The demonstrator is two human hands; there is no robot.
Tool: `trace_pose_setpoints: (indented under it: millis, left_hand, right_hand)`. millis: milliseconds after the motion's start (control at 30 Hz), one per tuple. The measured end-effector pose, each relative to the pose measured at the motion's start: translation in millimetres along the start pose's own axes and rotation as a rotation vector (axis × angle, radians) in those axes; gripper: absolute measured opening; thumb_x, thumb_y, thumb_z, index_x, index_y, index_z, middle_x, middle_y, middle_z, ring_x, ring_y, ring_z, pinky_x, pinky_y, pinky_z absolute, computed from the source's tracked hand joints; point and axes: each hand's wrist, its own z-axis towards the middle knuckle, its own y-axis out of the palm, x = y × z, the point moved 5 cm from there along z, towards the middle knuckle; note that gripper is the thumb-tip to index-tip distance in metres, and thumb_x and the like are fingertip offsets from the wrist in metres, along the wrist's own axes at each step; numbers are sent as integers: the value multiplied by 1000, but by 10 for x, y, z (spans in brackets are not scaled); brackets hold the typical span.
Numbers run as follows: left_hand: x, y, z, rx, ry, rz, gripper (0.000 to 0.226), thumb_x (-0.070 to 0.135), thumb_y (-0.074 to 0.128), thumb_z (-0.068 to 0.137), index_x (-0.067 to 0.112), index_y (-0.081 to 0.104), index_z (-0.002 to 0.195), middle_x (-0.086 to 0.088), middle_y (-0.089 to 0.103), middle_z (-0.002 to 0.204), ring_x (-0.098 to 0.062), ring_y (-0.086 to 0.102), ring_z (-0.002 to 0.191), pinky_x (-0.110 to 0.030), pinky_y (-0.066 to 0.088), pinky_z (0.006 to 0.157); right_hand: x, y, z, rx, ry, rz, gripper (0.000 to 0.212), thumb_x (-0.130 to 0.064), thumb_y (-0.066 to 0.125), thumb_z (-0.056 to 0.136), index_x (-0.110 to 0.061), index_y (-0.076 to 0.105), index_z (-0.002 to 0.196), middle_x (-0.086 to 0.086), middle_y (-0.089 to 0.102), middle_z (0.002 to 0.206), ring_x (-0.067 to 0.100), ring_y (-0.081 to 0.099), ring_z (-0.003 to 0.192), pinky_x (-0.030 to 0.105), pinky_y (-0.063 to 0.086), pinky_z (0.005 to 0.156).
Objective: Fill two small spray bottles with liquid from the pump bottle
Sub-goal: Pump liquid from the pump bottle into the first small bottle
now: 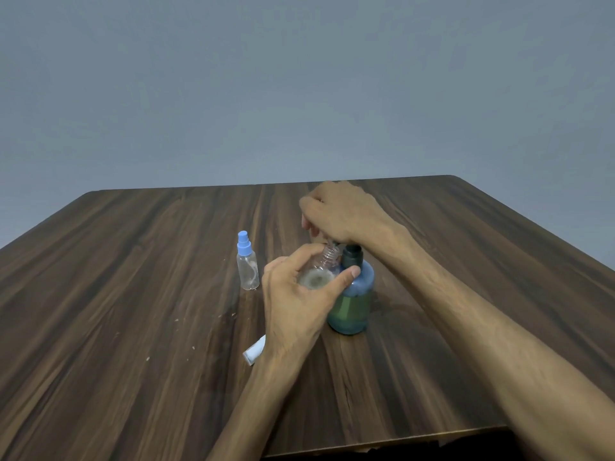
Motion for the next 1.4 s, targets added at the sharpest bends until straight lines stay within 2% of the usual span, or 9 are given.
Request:
trace_pose_setpoints:
  millis: [333,500,600,767,900,1033,1167,1233,1400]
  left_hand:
    - [-6,2,8,0,-4,-9,48,59,89,67,26,83,101,12,83,91,-23,79,95,-56,63,90]
    - [29,-13,-8,2,31,16,47,60,87,69,24,83,99,14,81,89,-21,78,91,-56,62,87]
    - [-1,-7,17,-5,4,-5,48,59,89,68,24,83,100,11,82,90,-23,78,93,-58,62,89]
    - [9,1,-5,2,5,-9,43,59,89,68,30,81,99,11,82,90,-25,78,93,-58,62,88]
    - [-34,6,17,-1,-13,-21,47,59,90,68,26,83,101,8,83,92,-27,79,96,-59,62,90]
    - [-3,-6,-14,1,2,-14,46,59,89,67,26,83,98,12,82,89,-24,78,93,-57,63,88]
    - [-9,5,18,-9,-11,-14,48,60,89,67,24,83,98,9,82,89,-25,78,94,-57,63,88]
    - [6,-1,14,-11,2,7,42,60,88,68,29,81,96,10,81,87,-25,78,92,-57,63,87]
    - [38,4,11,-15,1,-9,42,59,88,68,32,79,98,10,81,85,-24,78,90,-56,63,86]
  right_hand:
    - [11,88,-6,-85,13,-26,45,-37,41,91,-14,79,85,-1,80,81,24,74,82,43,61,85]
    - [-28,-36,-1,70,-22,18,49,-38,38,87,-8,78,90,4,81,85,29,75,86,38,59,84]
    - [-12,76,-21,-65,-2,-41,44,-36,42,93,-12,78,86,1,80,83,26,73,83,43,59,86]
    - [-37,-62,-42,93,-25,30,53,-40,36,85,-7,78,90,6,81,86,32,73,85,38,59,81]
    - [-6,75,-38,-62,14,-32,44,-35,43,95,-12,79,87,0,80,83,26,73,83,40,59,82]
    - [-32,-50,-24,105,-43,-9,42,-33,45,95,-7,78,89,6,80,83,28,72,79,33,53,73]
    - [4,81,-14,-40,-4,-61,42,-36,44,95,-12,78,87,2,78,84,27,71,84,37,55,77]
    - [-32,21,-23,24,-19,-49,43,-35,44,94,-10,78,89,3,79,84,28,72,83,33,51,71]
    - [11,44,-23,-47,19,-18,44,-37,41,91,-13,79,86,0,80,84,27,73,84,40,59,84]
